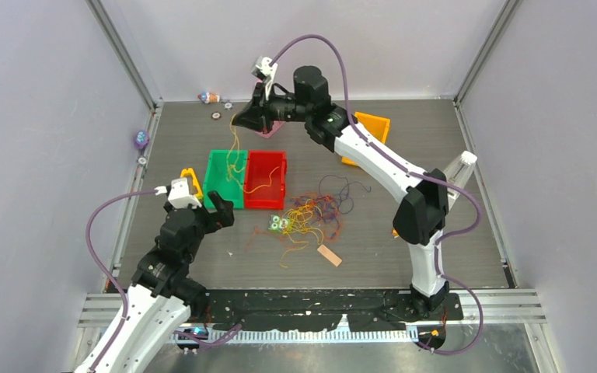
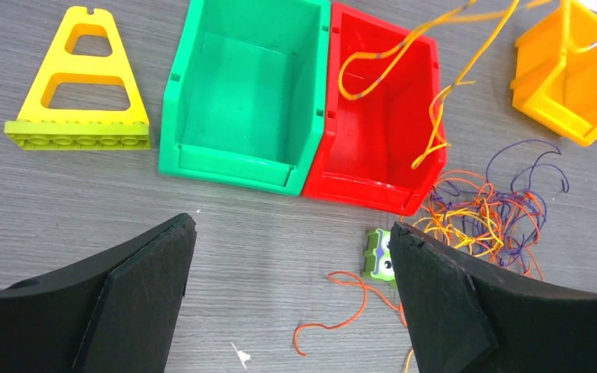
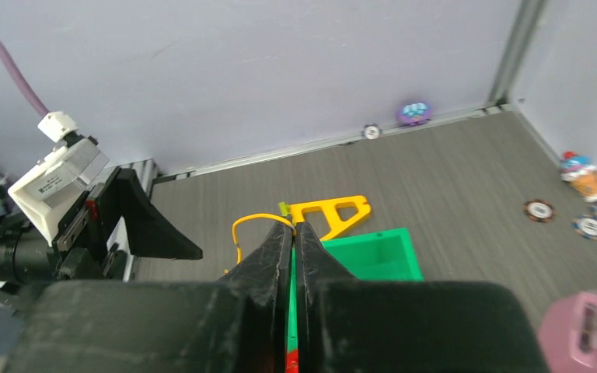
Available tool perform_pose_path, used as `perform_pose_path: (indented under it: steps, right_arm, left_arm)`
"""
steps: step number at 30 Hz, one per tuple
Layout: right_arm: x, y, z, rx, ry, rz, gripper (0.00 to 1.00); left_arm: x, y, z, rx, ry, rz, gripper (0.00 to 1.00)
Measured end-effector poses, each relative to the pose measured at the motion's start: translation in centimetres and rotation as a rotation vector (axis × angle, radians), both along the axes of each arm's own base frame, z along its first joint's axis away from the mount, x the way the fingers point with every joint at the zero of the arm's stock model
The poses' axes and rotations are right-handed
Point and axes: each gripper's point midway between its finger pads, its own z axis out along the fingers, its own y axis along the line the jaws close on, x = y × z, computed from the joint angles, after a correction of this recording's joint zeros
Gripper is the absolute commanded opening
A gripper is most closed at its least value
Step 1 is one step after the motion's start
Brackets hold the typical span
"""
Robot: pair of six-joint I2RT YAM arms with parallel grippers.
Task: Untangle the cables
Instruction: Place the cable in the bin.
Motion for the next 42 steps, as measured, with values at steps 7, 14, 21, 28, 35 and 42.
perform_pose_path:
  steps: [7, 14, 21, 28, 35, 42]
  right_arm:
    - [0.5, 1.2, -1.7, 0.103, 0.08, 0.158, 0.06]
    - [4.3, -0.6, -4.3, 0.222, 0.208, 0.244, 0.06]
    - [7.1, -3.1, -11.0, 0.162, 0.356, 0.207, 0.06]
    - [8.3, -4.4, -19.5, -0.026, 0.416, 0.061, 0.06]
    - [8.2, -7.2, -25.7, -0.26, 0.393, -0.11, 0.06]
    - [8.2, -7.5, -25.8, -0.428, 0.258, -0.267, 0.06]
  left_arm:
    - [-0.1, 0.6, 0.1, 0.016, -0.017, 0.02, 0.95]
    - [0.0, 0.8, 0.1, 0.021, -0.02, 0.028, 0.95]
    - [0.1, 0.8, 0.1, 0.025, -0.017, 0.034, 0.94]
    - [0.6, 0.4, -0.5, 0.032, 0.005, 0.025, 0.94]
    - [0.9, -0.2, -0.9, 0.028, 0.021, 0.001, 0.93]
    - [1.5, -1.0, -1.3, 0.018, 0.033, -0.022, 0.91]
